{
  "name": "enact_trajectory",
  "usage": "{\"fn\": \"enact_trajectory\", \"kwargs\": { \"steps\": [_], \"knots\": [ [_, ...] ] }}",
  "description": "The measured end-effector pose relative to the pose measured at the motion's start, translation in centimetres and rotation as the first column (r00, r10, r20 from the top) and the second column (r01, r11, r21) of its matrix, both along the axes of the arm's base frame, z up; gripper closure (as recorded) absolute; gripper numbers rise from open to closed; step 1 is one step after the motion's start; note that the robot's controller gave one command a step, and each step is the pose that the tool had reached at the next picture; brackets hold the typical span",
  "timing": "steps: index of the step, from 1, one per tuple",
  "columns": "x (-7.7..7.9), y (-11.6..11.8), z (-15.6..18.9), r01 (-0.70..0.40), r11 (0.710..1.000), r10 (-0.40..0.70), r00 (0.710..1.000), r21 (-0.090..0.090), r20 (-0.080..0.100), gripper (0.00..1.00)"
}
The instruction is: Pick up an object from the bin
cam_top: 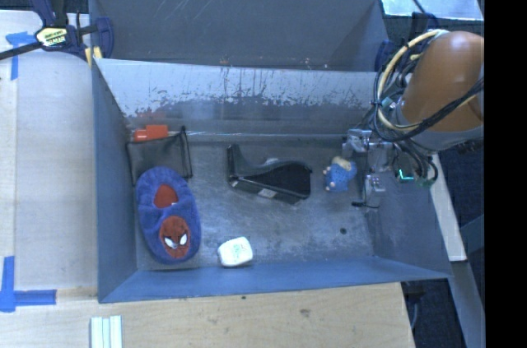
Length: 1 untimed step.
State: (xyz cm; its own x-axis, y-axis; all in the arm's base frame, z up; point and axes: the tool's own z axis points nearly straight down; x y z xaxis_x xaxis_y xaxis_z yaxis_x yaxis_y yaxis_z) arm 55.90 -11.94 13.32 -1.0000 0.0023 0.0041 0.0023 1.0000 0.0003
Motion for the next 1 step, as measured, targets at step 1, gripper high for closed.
{"fn": "enact_trajectory", "kwargs": {
  "steps": [1],
  "knots": [
    [2.2, 2.88, -6.62, 0.101, 0.995, -0.101, 0.995, 0.0, 0.002, 0.0]
  ]
}}
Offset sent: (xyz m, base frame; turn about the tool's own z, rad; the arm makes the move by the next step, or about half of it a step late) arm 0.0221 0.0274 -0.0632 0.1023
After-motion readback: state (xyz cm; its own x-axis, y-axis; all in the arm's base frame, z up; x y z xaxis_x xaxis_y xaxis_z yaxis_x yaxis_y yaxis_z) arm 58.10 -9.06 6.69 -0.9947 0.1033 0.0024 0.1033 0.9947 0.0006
